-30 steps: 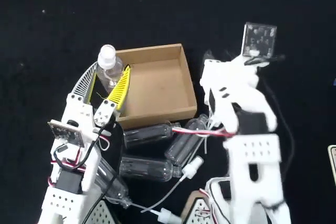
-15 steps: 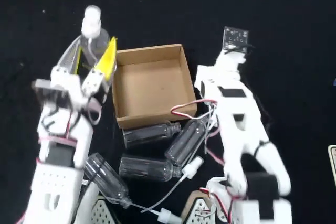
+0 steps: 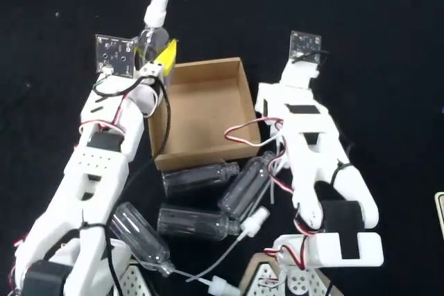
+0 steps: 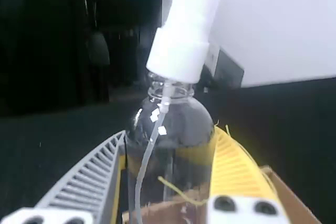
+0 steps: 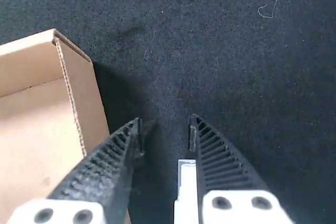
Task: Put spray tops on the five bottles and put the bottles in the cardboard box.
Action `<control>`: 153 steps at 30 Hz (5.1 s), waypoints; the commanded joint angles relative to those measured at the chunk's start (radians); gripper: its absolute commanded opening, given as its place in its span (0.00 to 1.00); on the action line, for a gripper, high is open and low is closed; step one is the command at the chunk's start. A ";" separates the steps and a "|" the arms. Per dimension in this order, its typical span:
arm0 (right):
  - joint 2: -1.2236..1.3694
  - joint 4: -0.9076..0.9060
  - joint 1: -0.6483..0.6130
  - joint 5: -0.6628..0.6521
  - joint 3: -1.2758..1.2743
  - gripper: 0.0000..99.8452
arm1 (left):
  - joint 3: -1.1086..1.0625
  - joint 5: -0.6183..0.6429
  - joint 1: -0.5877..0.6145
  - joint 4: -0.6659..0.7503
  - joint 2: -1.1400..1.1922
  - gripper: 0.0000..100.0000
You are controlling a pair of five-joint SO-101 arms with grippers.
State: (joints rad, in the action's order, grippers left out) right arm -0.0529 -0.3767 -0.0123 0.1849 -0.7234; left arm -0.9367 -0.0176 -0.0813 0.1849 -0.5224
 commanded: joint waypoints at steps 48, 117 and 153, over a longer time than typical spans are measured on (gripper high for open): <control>-0.001 0.028 0.018 0.002 0.071 0.13 | 0.035 0.005 -0.010 1.198 0.990 0.09; -0.001 0.028 0.014 0.008 0.070 0.13 | 0.099 0.121 0.027 0.948 0.833 0.27; -0.001 0.028 0.014 0.008 0.071 0.13 | 0.071 0.121 0.036 0.954 0.815 0.36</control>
State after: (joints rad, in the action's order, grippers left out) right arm -0.0514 -0.3767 -0.0123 0.1849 -0.7234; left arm -0.8784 0.1066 -0.0552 1.1347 0.3675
